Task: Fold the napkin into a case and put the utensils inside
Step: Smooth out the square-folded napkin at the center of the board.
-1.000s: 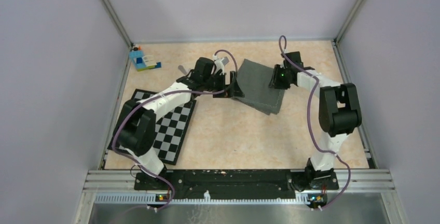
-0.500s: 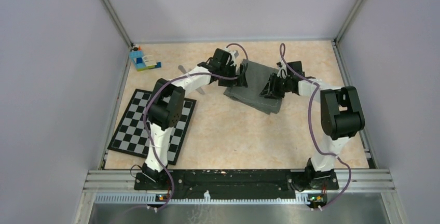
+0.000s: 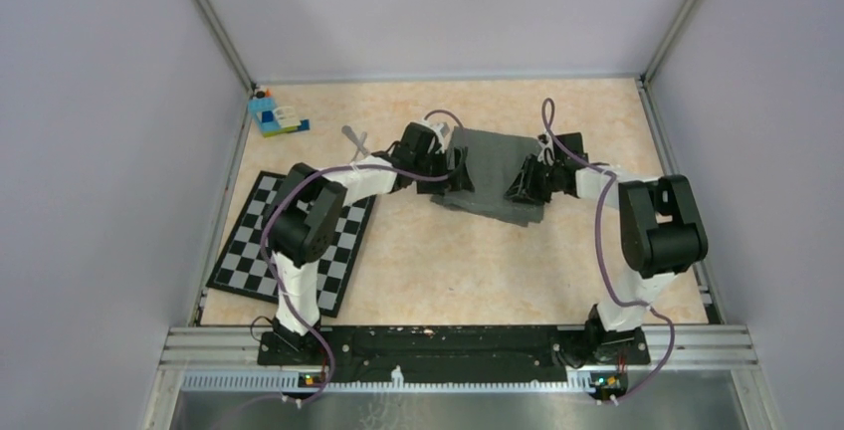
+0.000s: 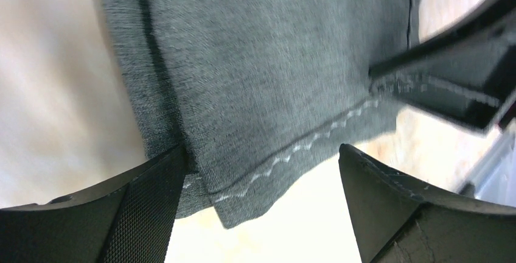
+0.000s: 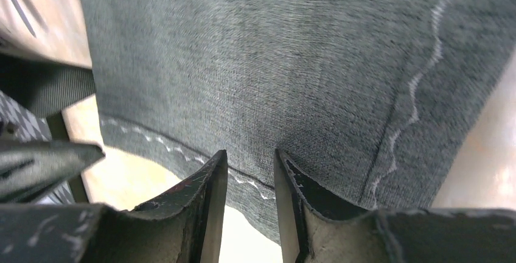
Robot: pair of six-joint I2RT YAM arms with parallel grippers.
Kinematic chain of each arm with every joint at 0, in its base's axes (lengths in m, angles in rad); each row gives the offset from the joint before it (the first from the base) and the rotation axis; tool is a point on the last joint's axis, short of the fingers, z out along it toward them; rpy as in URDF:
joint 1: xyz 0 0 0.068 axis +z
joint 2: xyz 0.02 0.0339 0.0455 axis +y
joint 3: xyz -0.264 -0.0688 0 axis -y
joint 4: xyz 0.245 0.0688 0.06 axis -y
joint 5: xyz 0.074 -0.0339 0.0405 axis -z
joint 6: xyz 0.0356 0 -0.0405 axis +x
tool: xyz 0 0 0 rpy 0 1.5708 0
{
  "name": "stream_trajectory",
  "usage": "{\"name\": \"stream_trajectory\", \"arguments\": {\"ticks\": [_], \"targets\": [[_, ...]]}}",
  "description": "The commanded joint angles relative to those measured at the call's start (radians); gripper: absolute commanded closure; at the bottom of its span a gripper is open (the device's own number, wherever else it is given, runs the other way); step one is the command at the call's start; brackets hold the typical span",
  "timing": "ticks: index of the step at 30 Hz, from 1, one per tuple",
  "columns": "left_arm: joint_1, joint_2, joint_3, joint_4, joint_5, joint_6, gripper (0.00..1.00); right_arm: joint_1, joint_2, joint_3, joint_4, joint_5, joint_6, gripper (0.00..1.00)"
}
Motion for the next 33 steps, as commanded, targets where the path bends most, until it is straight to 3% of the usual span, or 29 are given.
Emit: {"name": "stream_trajectory", "arguments": {"ticks": [1,8,11,15,17,28,33], "targets": [[-0.085,-0.152,-0.241,0.032,0.034,-0.138,0.01,0.007,-0.125,-0.116,-0.102,0.061,-0.048,0.66],[-0.097,-0.334,-0.349,-0.003,0.029,-0.203,0.02,-0.047,-0.387,-0.169,-0.220,0.126,-0.058,0.48],[-0.098,-0.386,-0.428,0.076,0.054,-0.294,0.09,-0.112,-0.426,-0.184,-0.198,0.094,-0.031,0.48],[-0.102,-0.432,-0.553,0.270,0.064,-0.419,0.34,-0.126,-0.435,-0.182,-0.185,0.091,-0.042,0.49],[-0.102,-0.435,-0.572,0.293,0.053,-0.435,0.39,-0.127,-0.432,-0.183,-0.179,0.083,-0.048,0.50],[-0.111,-0.387,-0.594,0.339,0.044,-0.455,0.54,-0.126,-0.424,-0.191,-0.166,0.072,-0.060,0.51],[-0.127,-0.377,-0.588,0.335,0.032,-0.462,0.52,-0.127,-0.430,-0.188,-0.168,0.074,-0.063,0.52]]}}
